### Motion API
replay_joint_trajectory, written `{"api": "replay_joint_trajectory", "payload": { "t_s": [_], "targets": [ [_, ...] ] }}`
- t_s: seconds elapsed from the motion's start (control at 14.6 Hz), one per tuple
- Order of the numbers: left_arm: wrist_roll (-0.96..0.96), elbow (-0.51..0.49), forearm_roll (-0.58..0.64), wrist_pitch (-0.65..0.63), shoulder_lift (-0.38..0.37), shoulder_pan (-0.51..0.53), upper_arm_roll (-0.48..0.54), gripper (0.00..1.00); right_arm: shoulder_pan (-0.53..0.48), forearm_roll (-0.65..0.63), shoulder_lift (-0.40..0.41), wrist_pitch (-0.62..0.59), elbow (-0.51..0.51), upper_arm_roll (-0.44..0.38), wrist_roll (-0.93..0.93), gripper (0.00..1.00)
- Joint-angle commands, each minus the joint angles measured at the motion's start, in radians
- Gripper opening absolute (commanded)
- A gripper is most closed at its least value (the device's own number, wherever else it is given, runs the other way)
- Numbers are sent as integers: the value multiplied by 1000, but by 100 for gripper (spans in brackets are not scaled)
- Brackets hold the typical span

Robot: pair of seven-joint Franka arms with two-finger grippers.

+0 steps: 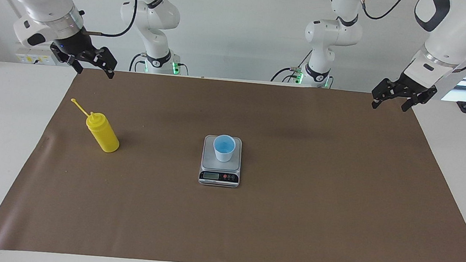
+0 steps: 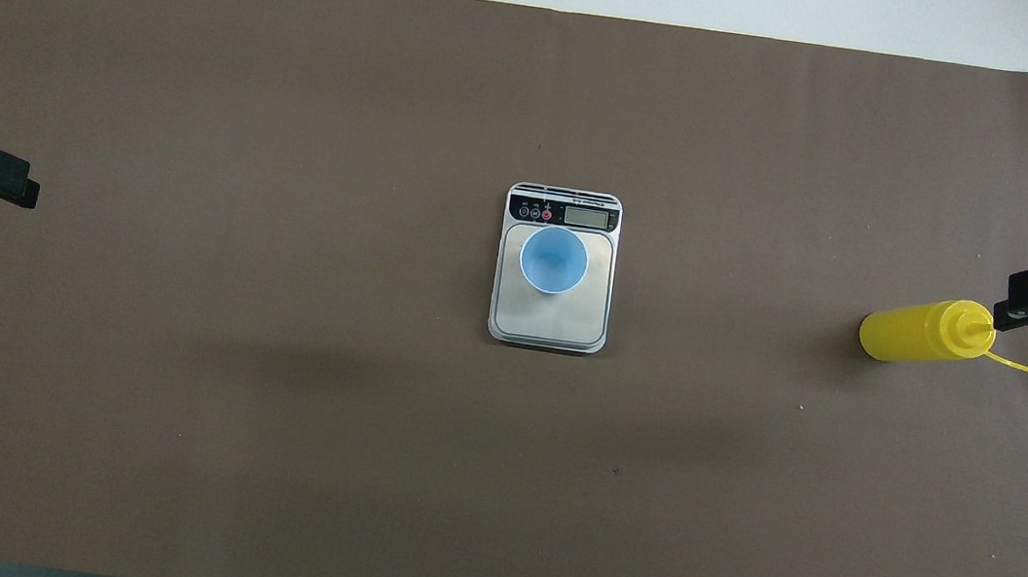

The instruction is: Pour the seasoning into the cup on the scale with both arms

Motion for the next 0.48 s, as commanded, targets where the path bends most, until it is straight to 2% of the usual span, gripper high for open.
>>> {"api": "replay_joint_trajectory", "payload": {
  "t_s": [0.0, 0.41],
  "targets": [
    [8, 4, 17, -6, -6, 3, -2, 100, -8, -21, -5, 25, -20, -1, -33, 100],
    [8, 4, 17, -6, -6, 3, -2, 100, -8, -26, -7, 64, -55, -13, -41, 100]
  ]
}}
